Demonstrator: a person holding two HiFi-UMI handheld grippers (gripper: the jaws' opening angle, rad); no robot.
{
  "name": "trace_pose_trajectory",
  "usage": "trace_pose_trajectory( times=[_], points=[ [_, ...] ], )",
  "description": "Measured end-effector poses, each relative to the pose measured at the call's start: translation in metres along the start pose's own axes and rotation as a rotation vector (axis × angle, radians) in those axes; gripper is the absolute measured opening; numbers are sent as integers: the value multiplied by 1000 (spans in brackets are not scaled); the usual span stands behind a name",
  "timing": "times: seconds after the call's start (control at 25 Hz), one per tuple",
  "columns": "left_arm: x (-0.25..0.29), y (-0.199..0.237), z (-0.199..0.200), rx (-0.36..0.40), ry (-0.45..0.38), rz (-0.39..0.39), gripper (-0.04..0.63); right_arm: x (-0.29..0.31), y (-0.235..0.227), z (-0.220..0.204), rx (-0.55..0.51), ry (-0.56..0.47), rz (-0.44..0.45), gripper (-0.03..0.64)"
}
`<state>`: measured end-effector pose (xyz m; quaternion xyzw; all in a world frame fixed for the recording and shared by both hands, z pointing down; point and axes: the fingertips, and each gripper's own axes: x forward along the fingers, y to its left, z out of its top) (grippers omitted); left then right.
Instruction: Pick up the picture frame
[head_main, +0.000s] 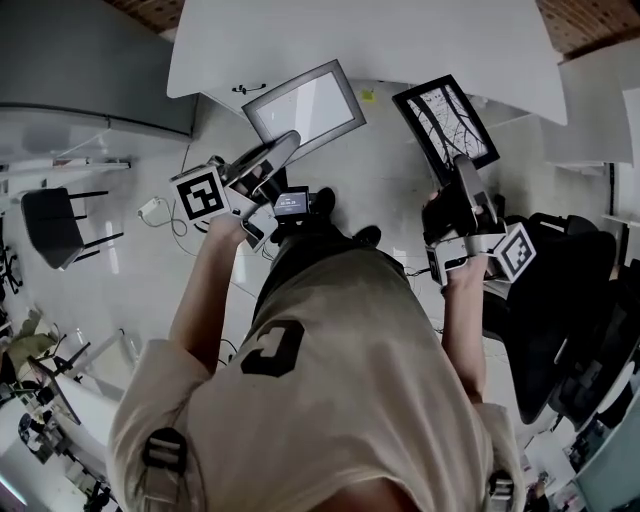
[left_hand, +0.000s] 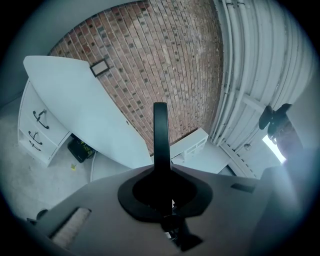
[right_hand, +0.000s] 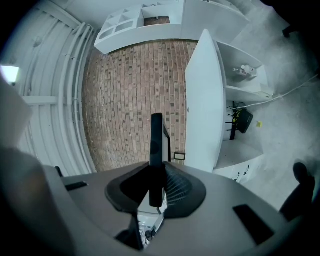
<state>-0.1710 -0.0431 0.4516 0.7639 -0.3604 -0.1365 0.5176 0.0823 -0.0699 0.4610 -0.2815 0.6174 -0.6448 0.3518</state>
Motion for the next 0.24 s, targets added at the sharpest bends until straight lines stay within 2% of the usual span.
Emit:
trace_pose_trajectory(
  times=[0.24],
  points=[
    [-9, 3, -2, 0, -23, 23, 15, 3, -4, 2, 14, 23, -5, 55]
  ],
)
